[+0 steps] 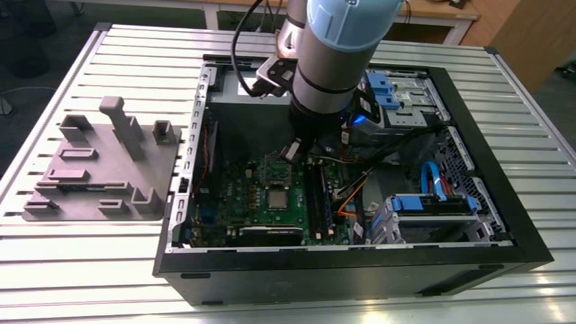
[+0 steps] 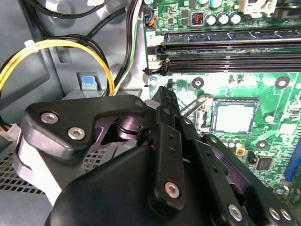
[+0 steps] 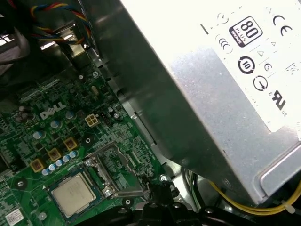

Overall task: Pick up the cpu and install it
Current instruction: 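Close the cpu cover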

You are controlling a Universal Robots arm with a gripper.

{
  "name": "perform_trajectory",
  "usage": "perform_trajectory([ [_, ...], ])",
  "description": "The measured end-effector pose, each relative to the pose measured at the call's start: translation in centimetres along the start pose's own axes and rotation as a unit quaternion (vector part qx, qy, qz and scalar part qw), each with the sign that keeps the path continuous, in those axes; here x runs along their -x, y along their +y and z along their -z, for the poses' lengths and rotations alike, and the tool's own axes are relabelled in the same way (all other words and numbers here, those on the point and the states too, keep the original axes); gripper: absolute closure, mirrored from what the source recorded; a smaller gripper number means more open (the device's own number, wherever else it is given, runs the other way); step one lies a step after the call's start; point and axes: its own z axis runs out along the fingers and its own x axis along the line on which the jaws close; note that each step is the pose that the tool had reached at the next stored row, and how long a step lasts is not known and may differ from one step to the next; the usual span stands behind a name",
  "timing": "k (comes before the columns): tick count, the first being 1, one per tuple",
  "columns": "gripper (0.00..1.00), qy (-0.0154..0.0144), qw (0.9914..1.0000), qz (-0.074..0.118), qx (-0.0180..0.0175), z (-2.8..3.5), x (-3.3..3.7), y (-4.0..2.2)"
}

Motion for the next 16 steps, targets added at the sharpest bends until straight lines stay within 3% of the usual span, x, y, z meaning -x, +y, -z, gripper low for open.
perform_trajectory([
  [6, 0.9, 0.0054, 0.99998, 0.0, -0.0037, 0.35, 0.04, 0.04],
  [16, 0.9, 0.006, 0.99997, 0.0, -0.0041, 0.36, 0.04, 0.04],
])
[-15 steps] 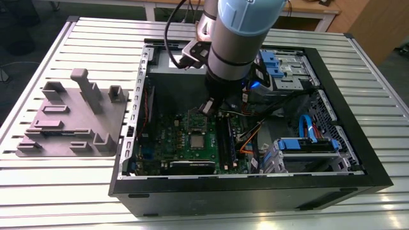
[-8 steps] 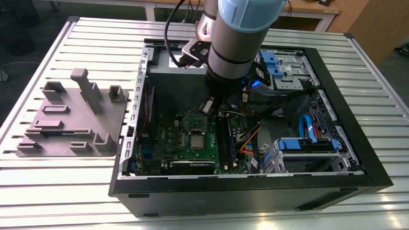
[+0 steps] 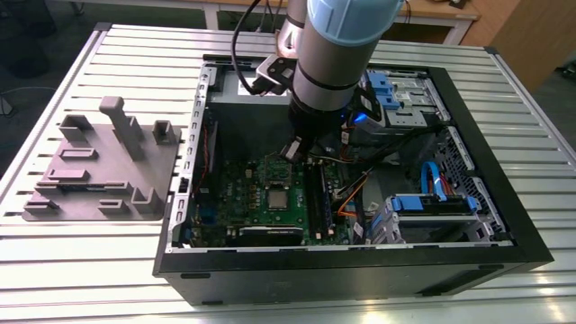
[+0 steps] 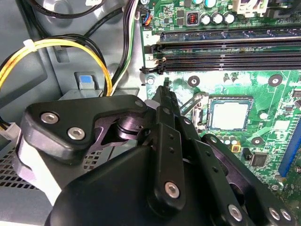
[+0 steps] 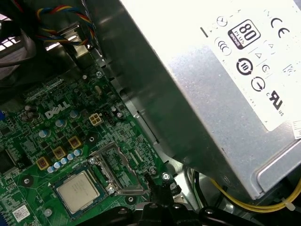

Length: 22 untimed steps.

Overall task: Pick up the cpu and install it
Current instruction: 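Close the cpu cover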

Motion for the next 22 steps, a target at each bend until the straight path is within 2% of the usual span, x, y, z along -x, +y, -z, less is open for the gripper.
perform_trajectory([
  [4, 0.9, 0.0018, 1.0, 0.0, -0.0013, 0.15, 0.02, 0.02],
  [10, 0.9, 0.0048, 0.99998, 0.0, -0.0034, 0.78, 0.1, 0.09],
  [17, 0.9, 0.007, 0.99996, 0.0, -0.0049, 0.82, 0.1, 0.1],
  [22, 0.9, 0.0109, 0.99991, 0.0, -0.0075, 0.82, 0.1, 0.09],
])
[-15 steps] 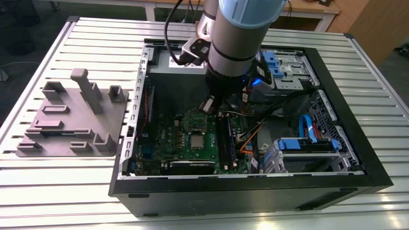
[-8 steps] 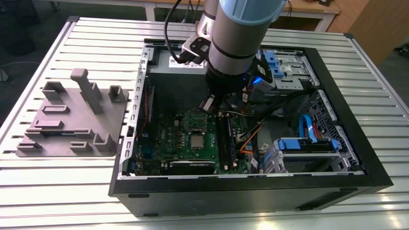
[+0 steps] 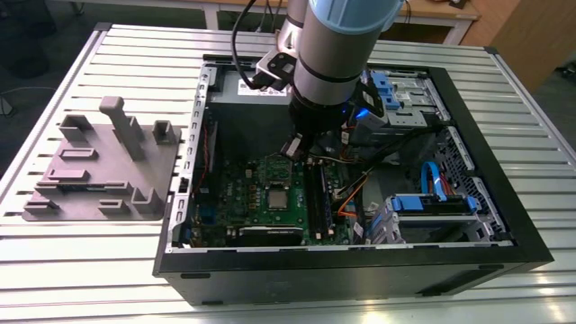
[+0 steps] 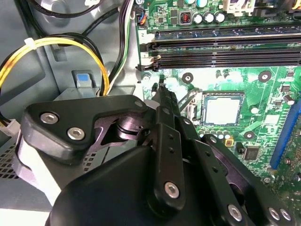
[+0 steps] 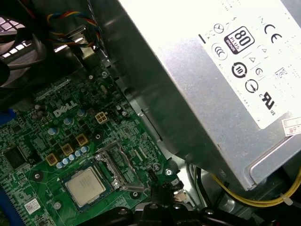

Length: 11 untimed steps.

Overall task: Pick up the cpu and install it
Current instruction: 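Close the cpu cover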

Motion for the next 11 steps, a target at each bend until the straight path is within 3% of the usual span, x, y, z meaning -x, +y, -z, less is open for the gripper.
perform_trajectory([
  [11, 0.9, 0.0005, 1.0, 0.0, -0.0004, 0.03, -0.09, 0.14],
])
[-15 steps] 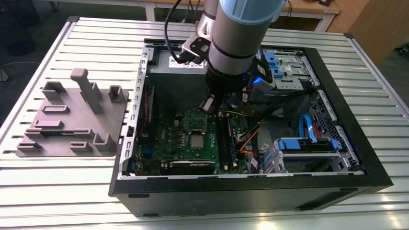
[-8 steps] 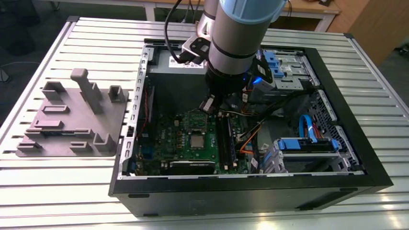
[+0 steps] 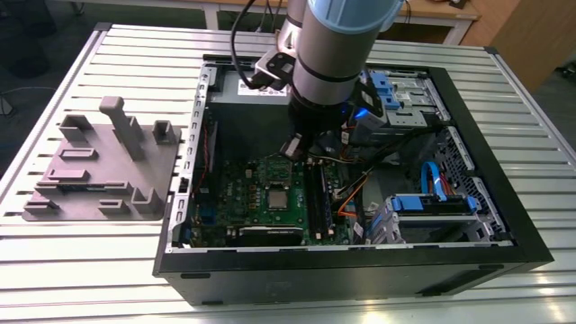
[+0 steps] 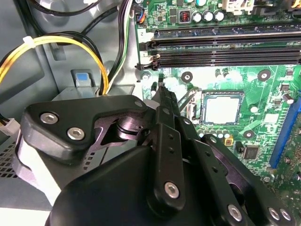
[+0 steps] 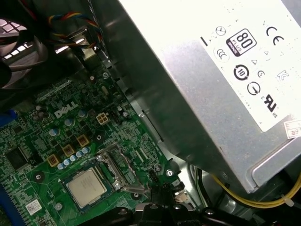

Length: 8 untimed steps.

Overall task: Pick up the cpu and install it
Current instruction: 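Close the cpu cover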

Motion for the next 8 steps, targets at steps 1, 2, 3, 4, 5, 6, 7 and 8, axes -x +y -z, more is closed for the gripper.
perform_trajectory([
  [1, 0.9, 0.0, 1.0, 0.0, 0.0, 0.01, -0.04, 0.06],
  [2, 0.9, 0.0002, 1.0, 0.0, 0.0, 0.06, -0.06, 0.11],
  [3, 0.9, 0.0003, 1.0, 0.0, 0.0, 0.12, -0.08, 0.14],
  [4, 0.9, 0.0002, 1.0, 0.0, 0.0, 0.18, -0.08, 0.17],
  [5, 0.9, 0.0001, 1.0, 0.0, 0.0, 0.24, -0.08, 0.18],
  [6, 0.9, 0.0001, 1.0, 0.0, 0.0001, 0.3, -0.08, 0.18],
  [7, 0.9, 0.0001, 1.0, 0.0, 0.0, 0.35, -0.07, 0.19],
  [8, 0.9, 0.0001, 1.0, 0.0, 0.0, 0.39, -0.07, 0.2],
])
